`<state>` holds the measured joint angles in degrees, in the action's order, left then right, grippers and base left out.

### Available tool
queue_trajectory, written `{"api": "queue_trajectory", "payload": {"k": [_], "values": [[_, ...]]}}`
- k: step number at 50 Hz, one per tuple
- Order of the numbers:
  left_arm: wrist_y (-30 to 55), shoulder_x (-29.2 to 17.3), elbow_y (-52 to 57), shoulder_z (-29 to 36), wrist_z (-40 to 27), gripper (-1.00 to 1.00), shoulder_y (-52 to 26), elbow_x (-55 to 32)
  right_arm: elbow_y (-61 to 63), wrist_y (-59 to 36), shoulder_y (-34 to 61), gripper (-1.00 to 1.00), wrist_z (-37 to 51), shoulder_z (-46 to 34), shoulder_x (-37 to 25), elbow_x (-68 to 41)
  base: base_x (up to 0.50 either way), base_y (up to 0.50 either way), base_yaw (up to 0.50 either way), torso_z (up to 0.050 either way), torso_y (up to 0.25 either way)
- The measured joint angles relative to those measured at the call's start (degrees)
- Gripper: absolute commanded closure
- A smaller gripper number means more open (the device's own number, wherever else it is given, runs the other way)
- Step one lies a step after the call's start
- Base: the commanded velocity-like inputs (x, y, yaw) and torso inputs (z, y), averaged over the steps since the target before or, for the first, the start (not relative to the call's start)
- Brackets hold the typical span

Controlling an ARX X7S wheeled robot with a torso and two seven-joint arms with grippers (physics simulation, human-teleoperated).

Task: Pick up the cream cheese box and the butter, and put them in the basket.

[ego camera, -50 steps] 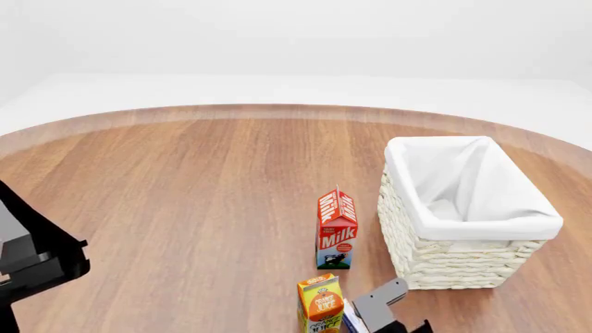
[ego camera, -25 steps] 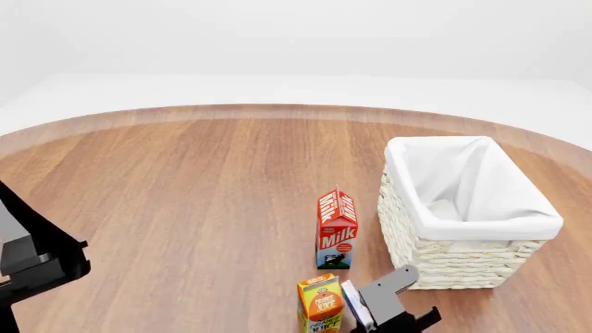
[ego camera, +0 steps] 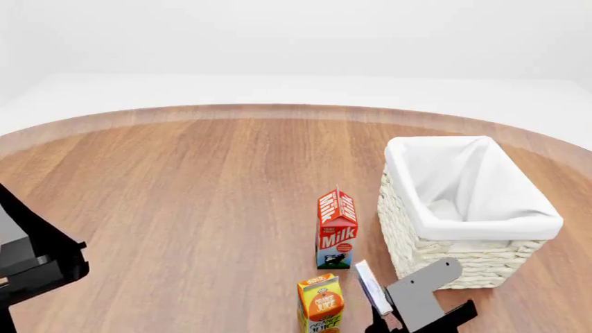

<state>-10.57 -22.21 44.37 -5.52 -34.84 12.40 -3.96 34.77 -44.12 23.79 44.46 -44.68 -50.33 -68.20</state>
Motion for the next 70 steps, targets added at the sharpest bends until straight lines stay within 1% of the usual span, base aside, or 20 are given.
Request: {"api": "queue_trajectory", "payload": {"k": [21,36,55,62,70], "values": [[0.3,-0.3,0.3,0.2,-0.2,-1.0,0.0,-0.2,10.2,2.5,0.5,1.0,7.3,6.9,-8.7,-8.2,0.0,0.0,0.0,0.0,0.0],[0.7,-0.6,0.6,0.2,-0.4,-1.0,-0.1,-0.4,16.8,4.4,5.0,1.0,12.5,13.0,-16.2,-16.9,0.0,0.0,0.0,0.0,0.001],[1.2,-0.9,1.2,0.3,-0.6,-1.0,-0.1,-0.5,19.3,2.0,18.2,1.0,16.4,19.2,-22.9,-28.7,0.0,0.0,0.0,0.0,0.0],[1.3,-1.0,1.3,0.3,-0.7,-1.0,-0.1,-0.4,18.2,-1.0,25.8,1.0,17.6,20.6,-23.6,-33.2,0.0,0.0,0.0,0.0,0.001],[1.3,-1.1,1.4,0.4,-0.7,-1.0,-0.1,-0.4,15.5,-5.5,34.7,1.0,18.4,20.9,-22.9,-36.9,0.0,0.0,0.0,0.0,0.0]]}}
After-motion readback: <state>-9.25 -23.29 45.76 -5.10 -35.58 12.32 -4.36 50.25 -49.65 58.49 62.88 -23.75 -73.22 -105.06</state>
